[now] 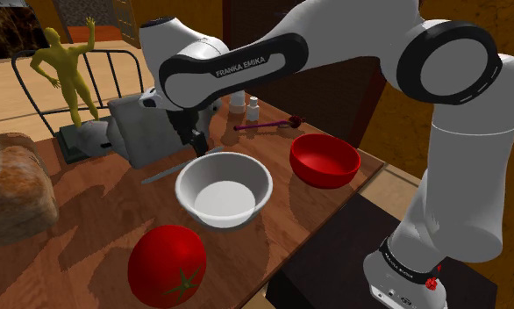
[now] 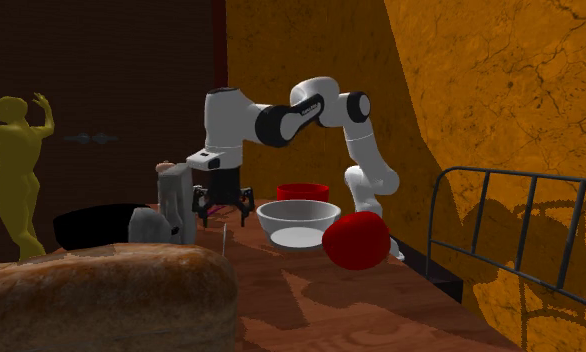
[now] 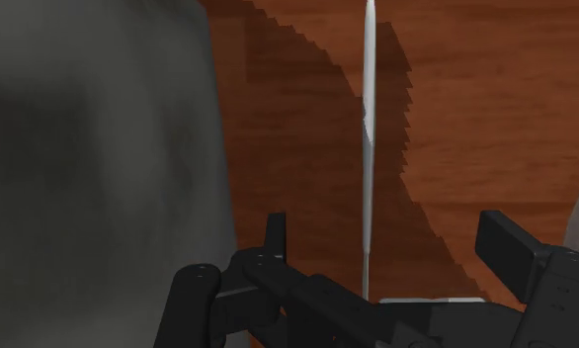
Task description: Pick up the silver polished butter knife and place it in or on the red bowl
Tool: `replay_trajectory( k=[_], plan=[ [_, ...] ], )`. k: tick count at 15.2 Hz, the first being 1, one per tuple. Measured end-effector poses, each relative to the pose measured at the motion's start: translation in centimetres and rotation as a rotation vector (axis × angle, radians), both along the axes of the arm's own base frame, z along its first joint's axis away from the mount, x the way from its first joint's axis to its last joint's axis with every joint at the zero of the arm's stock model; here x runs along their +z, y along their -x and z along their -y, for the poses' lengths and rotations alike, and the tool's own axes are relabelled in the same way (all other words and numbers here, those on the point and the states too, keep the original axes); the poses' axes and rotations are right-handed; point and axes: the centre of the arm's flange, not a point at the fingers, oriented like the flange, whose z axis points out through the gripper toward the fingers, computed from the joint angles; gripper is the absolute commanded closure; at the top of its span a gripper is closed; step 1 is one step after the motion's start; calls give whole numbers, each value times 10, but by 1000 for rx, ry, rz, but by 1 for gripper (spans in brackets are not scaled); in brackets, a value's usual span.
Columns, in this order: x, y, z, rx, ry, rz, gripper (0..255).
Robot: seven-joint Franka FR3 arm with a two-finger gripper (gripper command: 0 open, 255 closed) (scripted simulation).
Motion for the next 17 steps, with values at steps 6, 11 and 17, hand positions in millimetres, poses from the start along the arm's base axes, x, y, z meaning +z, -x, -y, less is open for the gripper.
replay_trajectory(
  k=[6,11,17],
  plan=[
    [-23,-1,3,2,0,0,0],
    [-24,-1,3,2,0,0,255],
    [-24,-1,3,2,0,0,255]
  ],
)
